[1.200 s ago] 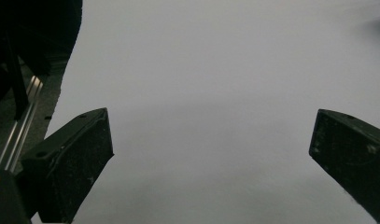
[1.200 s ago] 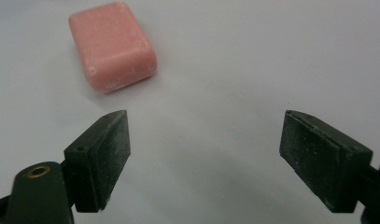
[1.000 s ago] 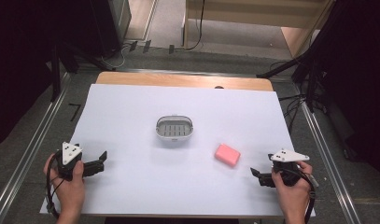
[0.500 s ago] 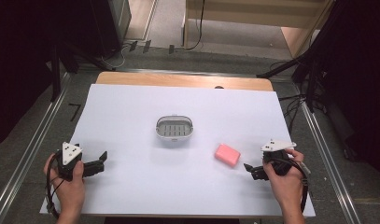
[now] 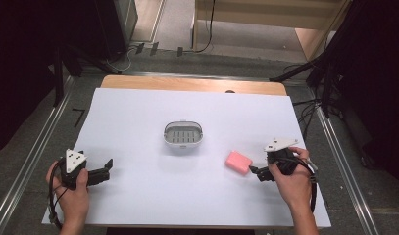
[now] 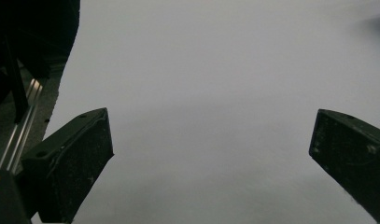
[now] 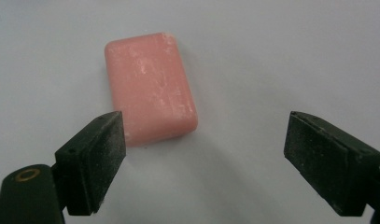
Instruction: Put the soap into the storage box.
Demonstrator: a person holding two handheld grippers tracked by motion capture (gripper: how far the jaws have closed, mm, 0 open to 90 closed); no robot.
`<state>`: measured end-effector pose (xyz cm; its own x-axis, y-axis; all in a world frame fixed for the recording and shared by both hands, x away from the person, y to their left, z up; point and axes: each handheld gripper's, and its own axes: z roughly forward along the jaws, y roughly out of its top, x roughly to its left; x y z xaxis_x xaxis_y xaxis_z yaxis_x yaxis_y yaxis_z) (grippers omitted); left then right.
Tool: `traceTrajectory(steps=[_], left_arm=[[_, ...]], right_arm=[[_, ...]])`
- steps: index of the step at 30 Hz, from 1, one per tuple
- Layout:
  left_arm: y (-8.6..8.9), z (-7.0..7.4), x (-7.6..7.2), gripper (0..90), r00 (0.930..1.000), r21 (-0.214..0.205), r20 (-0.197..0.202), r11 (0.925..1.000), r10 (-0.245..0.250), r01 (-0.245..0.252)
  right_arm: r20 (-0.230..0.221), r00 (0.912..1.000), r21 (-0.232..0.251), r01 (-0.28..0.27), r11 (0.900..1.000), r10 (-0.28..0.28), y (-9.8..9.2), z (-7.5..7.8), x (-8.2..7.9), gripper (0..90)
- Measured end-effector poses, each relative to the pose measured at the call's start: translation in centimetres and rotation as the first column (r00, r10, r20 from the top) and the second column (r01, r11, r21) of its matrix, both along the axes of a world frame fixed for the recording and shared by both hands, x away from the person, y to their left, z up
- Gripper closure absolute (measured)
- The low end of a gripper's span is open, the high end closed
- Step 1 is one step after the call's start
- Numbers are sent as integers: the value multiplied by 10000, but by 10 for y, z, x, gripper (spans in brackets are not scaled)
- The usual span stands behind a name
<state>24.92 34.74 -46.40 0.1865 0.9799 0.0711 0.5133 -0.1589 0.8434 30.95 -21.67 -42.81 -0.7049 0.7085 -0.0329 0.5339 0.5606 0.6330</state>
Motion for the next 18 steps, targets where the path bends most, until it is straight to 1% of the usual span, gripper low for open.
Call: traceTrajectory(steps=[7, 11, 12, 14, 18], left_arm=[[0, 0, 0, 1, 10000, -15, -17, 10000, -13, 13], [-1, 0, 0, 1, 10000, -2, -28, 10000, -5, 5], [-1, 0, 0, 1, 10000, 2, -23, 10000, 5, -5], [-1, 0, 0, 1, 10000, -5, -21, 10000, -8, 8], [0, 0, 0, 1, 10000, 3, 3, 10000, 20, -20]], right_arm=[[-173, 9996, -136, -229, 9996, 227, 6, 3, 7, 145], [-320, 9990, -269, -310, 9992, 301, 12, 3, 10, 156], [-407, 9987, -363, -332, 9988, 317, 15, 3, 11, 157], [-387, 9985, -363, -395, 9986, 381, 16, 3, 12, 158], [-552, 9971, -360, -542, 9979, 521, 24, 4, 16, 170]])
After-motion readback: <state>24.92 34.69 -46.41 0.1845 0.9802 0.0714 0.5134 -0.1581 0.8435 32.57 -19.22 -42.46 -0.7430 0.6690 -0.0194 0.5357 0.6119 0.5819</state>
